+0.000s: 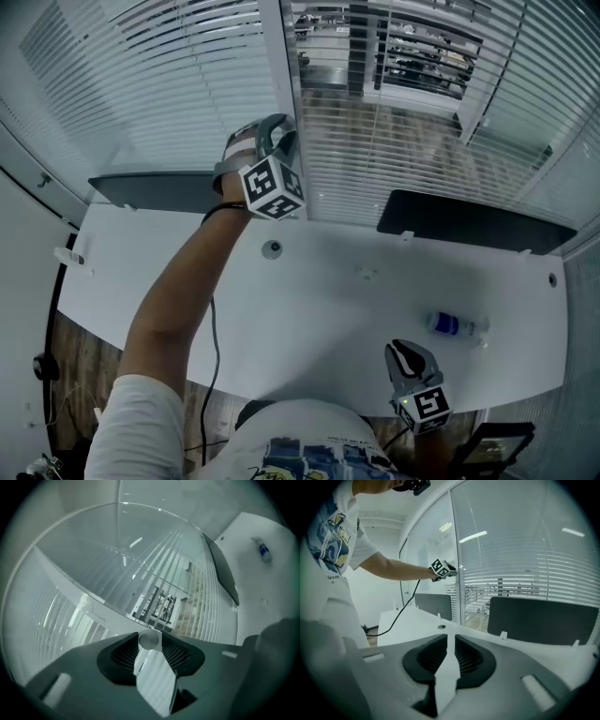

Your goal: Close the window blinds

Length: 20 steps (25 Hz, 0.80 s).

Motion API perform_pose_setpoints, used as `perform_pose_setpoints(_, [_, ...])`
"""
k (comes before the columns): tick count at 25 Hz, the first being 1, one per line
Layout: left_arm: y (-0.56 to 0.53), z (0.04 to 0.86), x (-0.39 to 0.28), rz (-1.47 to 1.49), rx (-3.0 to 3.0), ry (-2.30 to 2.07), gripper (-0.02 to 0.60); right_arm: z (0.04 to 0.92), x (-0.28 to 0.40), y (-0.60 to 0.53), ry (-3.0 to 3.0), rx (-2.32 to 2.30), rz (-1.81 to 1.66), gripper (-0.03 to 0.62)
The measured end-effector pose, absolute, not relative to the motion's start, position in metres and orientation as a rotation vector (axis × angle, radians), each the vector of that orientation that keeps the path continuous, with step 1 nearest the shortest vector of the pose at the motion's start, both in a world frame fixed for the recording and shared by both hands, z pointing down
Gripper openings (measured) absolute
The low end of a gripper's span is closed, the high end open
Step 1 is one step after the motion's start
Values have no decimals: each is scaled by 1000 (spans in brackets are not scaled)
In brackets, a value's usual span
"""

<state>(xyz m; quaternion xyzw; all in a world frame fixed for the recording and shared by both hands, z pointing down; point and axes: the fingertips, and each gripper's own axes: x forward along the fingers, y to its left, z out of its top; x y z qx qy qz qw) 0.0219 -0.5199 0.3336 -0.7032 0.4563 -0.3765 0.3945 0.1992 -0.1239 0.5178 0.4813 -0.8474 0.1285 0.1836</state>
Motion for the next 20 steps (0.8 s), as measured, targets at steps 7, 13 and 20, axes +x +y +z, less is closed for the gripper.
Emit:
perform_pose_setpoints(7, [-524, 335, 22, -1016, -1649, 1115, 121, 514, 200, -124, -2386, 1361, 355, 37])
perform_pose_setpoints(13, [-526, 333, 19, -883, -1832, 1277, 124, 512, 198, -130, -2395, 1370, 353, 37])
perform_pose_setpoints(20, [-526, 328, 14, -673, -2127, 1504, 124, 512, 198, -131, -2394, 1368, 356, 37])
